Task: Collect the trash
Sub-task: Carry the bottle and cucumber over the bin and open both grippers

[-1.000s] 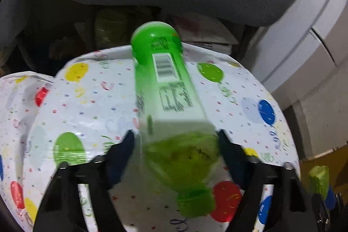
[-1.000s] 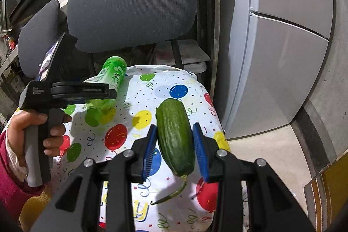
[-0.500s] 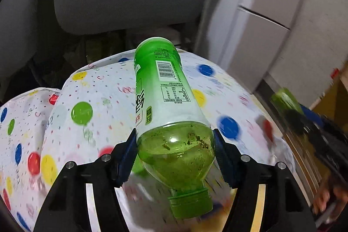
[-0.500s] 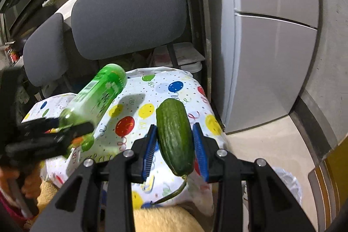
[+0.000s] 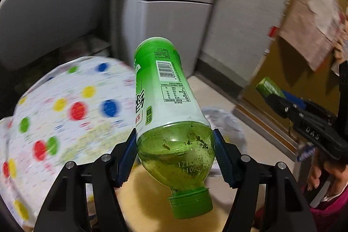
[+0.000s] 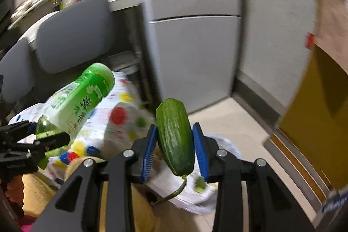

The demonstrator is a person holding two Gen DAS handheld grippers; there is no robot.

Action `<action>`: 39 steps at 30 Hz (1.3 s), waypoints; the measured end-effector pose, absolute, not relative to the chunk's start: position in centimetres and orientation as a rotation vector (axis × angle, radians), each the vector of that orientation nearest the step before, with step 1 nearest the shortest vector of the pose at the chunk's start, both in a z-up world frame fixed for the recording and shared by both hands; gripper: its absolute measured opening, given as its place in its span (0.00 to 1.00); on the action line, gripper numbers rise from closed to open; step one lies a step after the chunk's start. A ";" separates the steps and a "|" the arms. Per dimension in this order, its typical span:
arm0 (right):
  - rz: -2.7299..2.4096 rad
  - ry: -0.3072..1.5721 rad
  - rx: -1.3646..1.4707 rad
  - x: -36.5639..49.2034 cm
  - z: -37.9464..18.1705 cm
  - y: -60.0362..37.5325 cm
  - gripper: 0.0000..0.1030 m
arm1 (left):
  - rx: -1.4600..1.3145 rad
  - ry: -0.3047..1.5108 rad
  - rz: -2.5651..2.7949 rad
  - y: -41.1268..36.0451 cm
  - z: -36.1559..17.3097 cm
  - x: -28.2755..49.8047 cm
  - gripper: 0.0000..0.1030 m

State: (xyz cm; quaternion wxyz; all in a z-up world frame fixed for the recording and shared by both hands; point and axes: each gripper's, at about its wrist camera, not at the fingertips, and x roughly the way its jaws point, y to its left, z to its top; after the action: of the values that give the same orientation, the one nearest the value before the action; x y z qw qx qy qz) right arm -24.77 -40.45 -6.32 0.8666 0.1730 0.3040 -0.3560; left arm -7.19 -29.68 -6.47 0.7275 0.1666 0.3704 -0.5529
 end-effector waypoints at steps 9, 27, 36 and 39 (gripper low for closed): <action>-0.840 0.719 0.490 -26.9 -11.6 -44.8 0.34 | 0.445 0.846 -1.286 -33.5 -8.6 -10.4 0.64; -0.853 0.577 0.434 -29.5 -7.2 -44.3 0.56 | 0.615 0.865 -1.377 -36.0 -11.2 -14.1 0.64; -0.896 0.553 0.411 -30.7 -6.4 -44.8 0.56 | 0.667 0.862 -1.490 -42.3 -13.3 -16.8 0.65; -0.922 0.548 0.418 -31.4 -6.4 -45.6 0.56 | 0.667 0.841 -1.517 -45.0 -13.7 -17.1 0.65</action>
State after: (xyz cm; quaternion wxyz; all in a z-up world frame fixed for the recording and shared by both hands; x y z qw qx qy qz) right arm -31.44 -45.62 -6.43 0.8389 0.1978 0.2590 -0.4360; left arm -17.06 -44.96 -13.74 0.5984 0.2877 0.3626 -0.6539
